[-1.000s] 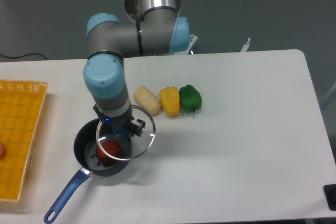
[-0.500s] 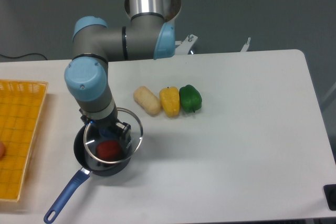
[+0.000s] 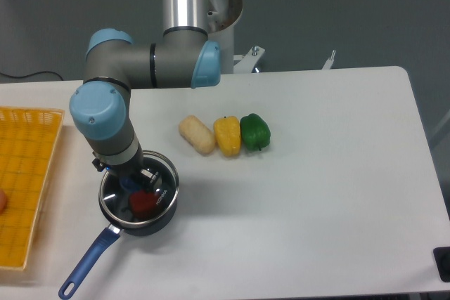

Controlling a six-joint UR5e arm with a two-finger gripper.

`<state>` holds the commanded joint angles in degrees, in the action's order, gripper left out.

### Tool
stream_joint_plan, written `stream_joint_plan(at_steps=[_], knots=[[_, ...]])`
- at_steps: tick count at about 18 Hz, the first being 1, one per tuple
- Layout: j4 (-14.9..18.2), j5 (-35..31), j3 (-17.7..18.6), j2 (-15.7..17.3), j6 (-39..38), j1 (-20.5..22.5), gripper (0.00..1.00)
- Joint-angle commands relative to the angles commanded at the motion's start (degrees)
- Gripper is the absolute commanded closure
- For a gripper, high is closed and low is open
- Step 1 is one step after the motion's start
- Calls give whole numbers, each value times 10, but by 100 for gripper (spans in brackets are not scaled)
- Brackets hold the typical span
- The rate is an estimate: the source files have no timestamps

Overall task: Close the pot lid
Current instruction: 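Lower the glass lid onto the saucepan rim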

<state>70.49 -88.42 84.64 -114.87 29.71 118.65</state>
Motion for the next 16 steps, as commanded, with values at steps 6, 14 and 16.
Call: stream_joint_plan(at_steps=[6,14,16], knots=[[0,0,4,-5,-2,-2,48],[-6,-1,6,-14,-5,-6,48],[-11,-1,6,-15,-5,-6,48]])
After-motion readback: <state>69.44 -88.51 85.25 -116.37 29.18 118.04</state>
